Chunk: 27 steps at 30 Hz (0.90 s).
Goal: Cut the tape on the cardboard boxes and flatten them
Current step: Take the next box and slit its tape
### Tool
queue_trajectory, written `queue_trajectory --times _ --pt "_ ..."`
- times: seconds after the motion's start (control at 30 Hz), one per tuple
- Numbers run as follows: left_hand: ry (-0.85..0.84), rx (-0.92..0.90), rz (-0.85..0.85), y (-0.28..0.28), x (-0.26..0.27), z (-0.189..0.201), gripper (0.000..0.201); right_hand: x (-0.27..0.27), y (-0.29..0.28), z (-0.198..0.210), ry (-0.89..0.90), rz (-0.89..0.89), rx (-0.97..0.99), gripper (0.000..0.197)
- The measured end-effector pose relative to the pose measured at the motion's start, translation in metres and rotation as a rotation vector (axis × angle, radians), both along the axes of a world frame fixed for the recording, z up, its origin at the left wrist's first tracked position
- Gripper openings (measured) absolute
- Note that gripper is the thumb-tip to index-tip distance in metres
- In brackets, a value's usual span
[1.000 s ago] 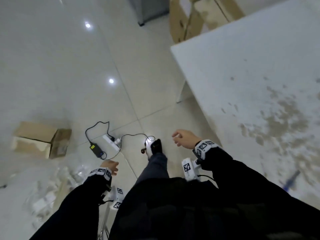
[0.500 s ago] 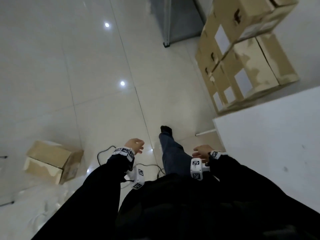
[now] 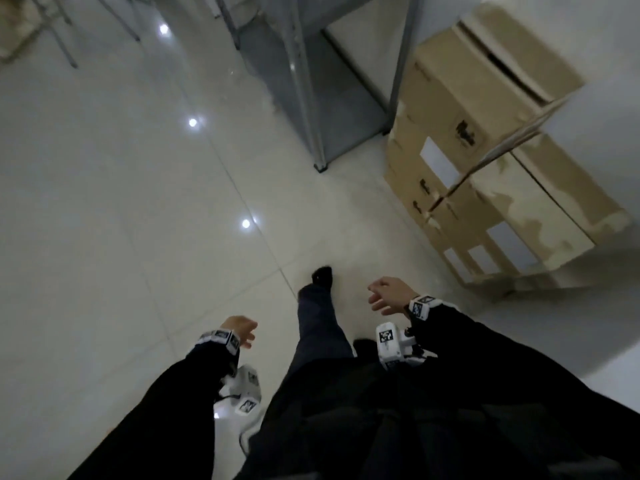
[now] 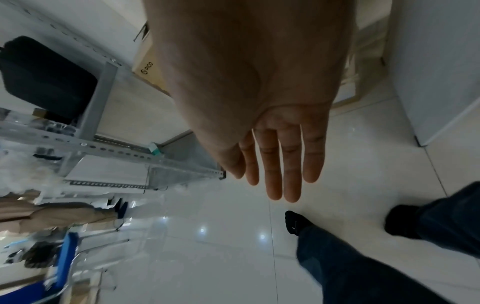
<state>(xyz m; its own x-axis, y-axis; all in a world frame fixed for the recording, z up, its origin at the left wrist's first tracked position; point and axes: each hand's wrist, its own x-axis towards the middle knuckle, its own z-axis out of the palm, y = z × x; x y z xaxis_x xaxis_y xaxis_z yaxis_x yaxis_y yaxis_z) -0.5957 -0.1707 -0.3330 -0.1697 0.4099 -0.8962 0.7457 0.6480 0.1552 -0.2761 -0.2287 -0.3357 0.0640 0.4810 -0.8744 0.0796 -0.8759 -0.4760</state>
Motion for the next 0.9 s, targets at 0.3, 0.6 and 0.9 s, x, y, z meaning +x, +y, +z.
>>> queue_trajectory --times 0.3,0.6,0.9 --pt "-0.049 0.05 -0.27 0.223 0.104 -0.003 0.03 0.092 0.069 -0.01 -0.114 -0.618 -0.122 0.026" --pt "-0.223 0.097 -0.668 0.332 0.314 -0.024 0.025 0.171 0.073 -0.027 0.01 -1.355 -0.157 0.042" --pt "-0.394 0.818 -0.698 0.424 0.521 0.03 0.041 0.311 0.192 0.013 -0.297 -1.421 0.116 0.075"
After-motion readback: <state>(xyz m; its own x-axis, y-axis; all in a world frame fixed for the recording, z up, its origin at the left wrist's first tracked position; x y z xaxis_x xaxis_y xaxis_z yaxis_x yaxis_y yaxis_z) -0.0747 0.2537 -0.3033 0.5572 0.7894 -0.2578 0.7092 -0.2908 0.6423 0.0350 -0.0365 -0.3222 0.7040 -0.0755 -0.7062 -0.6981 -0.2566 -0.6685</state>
